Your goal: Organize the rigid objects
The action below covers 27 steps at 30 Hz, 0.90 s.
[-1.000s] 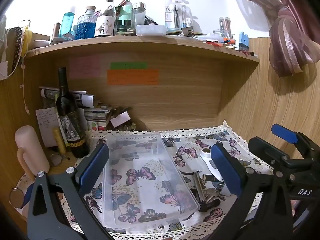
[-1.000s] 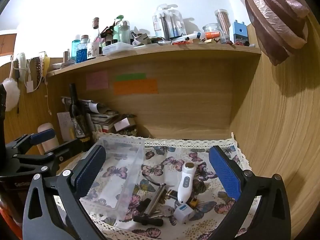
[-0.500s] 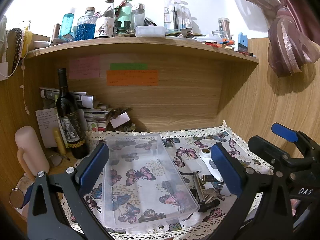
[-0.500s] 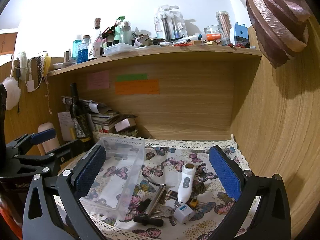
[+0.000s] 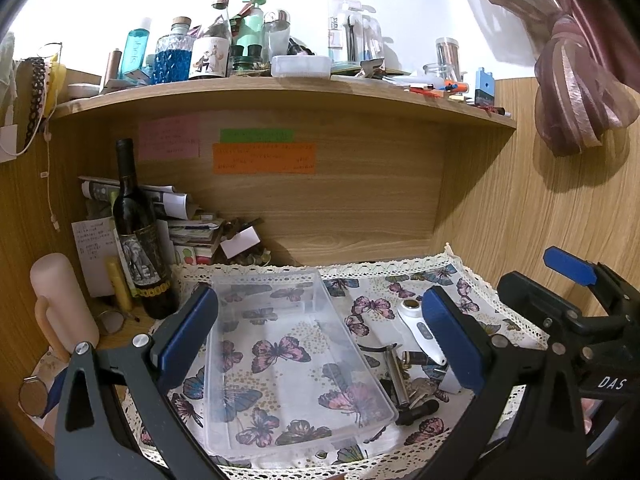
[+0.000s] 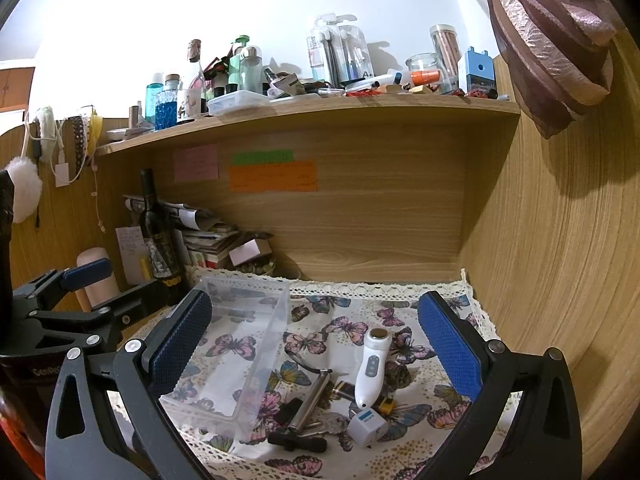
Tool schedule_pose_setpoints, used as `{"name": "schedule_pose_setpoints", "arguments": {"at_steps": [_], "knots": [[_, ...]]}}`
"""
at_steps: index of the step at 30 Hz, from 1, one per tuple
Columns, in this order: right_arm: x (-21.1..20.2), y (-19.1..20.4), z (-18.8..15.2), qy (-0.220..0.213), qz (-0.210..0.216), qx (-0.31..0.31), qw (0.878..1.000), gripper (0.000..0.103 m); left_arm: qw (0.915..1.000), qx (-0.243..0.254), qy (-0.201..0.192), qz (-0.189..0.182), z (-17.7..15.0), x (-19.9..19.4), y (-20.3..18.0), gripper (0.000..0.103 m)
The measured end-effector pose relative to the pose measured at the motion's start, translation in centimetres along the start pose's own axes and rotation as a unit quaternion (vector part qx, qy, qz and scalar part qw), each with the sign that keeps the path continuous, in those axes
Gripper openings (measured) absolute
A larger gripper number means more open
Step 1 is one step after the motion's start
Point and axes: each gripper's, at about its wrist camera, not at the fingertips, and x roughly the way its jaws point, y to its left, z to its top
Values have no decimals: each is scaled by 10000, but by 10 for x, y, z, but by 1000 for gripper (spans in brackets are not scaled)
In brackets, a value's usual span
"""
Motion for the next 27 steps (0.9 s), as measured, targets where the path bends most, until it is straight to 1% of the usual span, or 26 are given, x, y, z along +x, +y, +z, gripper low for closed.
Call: {"name": "schedule_pose_setpoints", "arguments": {"at_steps": [27], "knots": [[1,4,2,10,39,-34,10000,103,10000,25,12,-31,-2,3,1,103]]}}
